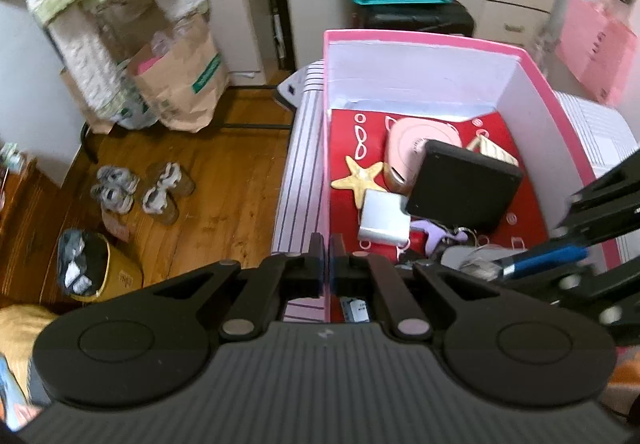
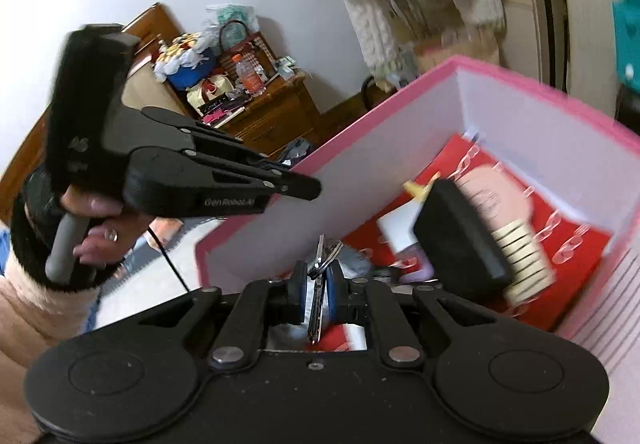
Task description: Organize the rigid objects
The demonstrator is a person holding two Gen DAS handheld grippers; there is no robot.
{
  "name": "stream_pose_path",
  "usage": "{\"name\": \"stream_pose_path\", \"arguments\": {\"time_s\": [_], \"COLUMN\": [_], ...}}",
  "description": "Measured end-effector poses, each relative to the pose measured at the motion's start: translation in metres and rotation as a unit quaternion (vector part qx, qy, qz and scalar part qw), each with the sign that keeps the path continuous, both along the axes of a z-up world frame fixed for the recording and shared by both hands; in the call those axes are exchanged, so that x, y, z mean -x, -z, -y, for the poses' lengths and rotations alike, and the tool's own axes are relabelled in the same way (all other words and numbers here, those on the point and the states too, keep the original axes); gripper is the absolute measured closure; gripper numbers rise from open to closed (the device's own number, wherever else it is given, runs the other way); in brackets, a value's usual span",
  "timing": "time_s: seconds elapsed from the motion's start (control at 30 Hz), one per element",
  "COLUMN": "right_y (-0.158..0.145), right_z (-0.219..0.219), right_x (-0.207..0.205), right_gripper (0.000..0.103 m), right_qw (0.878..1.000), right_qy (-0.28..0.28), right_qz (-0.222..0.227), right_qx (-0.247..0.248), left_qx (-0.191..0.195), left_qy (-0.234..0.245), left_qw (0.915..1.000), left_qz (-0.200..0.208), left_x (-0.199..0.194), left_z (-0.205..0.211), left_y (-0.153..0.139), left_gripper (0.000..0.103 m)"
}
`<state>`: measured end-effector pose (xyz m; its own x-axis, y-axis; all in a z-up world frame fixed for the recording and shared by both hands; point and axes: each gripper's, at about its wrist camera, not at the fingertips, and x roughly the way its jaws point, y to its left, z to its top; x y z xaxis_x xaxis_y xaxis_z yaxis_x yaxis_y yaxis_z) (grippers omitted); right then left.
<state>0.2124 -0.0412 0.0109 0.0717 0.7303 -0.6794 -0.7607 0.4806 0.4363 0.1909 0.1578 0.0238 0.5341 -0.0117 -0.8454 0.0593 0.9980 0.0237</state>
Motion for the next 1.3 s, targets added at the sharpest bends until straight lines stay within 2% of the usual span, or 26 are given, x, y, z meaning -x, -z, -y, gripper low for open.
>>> {"name": "stream_pose_path", "arguments": {"time_s": [0.17, 0.33, 0.37, 0.4, 0.43, 0.47, 0.53, 0.7, 0.8, 0.97, 1.07, 1.1, 1.17, 1.23, 1.3], "right_y": [0.012, 0.025, 0.026, 0.027, 0.027, 0.025, 0.019, -0.006, -0.02, -0.038, -0.044, -0.044, -0.043, -0.043, -0.043], "right_z": [-0.022, -0.031, -0.034, -0.036, -0.038, -0.038, -0.033, -0.007, 0.013, 0.041, 0.055, 0.057, 0.063, 0.066, 0.07], "right_x": [0.012, 0.013, 0.012, 0.011, 0.011, 0.012, 0.016, 0.038, 0.054, 0.075, 0.084, 0.086, 0.089, 0.089, 0.09], "right_gripper": [0.091, 0.09, 0.085, 0.085, 0.085, 0.075, 0.067, 0.062, 0.059, 0.055, 0.054, 0.05, 0.029, 0.025, 0.02], "right_qw": [0.999, 0.995, 0.995, 0.994, 0.994, 0.993, 0.991, 0.983, 0.977, 0.963, 0.957, 0.954, 0.947, 0.936, 0.915], "right_qy": [0.032, 0.077, 0.083, 0.09, 0.097, 0.104, 0.123, 0.171, 0.195, 0.242, 0.261, 0.27, 0.286, 0.308, 0.339], "right_qz": [-0.026, -0.049, -0.052, -0.054, -0.049, -0.038, -0.017, 0.053, 0.076, 0.11, 0.113, 0.112, 0.111, 0.102, 0.1], "right_qx": [0.005, 0.027, 0.031, 0.03, 0.03, 0.033, 0.039, 0.036, 0.025, 0.037, 0.057, 0.066, 0.093, 0.139, 0.193], "left_qx": [0.033, 0.043, 0.043, 0.04, 0.039, 0.039, 0.042, 0.055, 0.053, 0.055, 0.047, 0.045, 0.045, 0.043, 0.032], "left_qy": [0.026, 0.046, 0.048, 0.052, 0.055, 0.057, 0.057, 0.05, 0.047, 0.05, 0.065, 0.074, 0.086, 0.091, 0.097], "left_qw": [0.9991, 0.998, 0.9979, 0.9978, 0.9977, 0.9976, 0.9972, 0.9962, 0.996, 0.9939, 0.9923, 0.9913, 0.9899, 0.9894, 0.989], "left_qz": [-0.001, -0.001, -0.001, 0.003, 0.008, 0.014, 0.024, 0.045, 0.055, 0.082, 0.095, 0.099, 0.104, 0.105, 0.108], "left_x": [0.001, 0.001, 0.002, 0.004, 0.006, 0.009, 0.015, 0.034, 0.047, 0.07, 0.082, 0.087, 0.092, 0.097, 0.101], "left_z": [-0.012, -0.017, -0.017, -0.017, -0.016, -0.016, -0.019, -0.024, -0.023, -0.019, -0.007, -0.002, 0.007, 0.016, 0.026], "left_y": [-0.002, 0.0, -0.001, -0.001, -0.002, -0.002, -0.005, -0.011, -0.015, -0.035, -0.047, -0.052, -0.058, -0.063, -0.064], "left_gripper": [0.099, 0.099, 0.099, 0.099, 0.099, 0.099, 0.099, 0.099, 0.099, 0.099, 0.098, 0.098, 0.096, 0.095, 0.092]}}
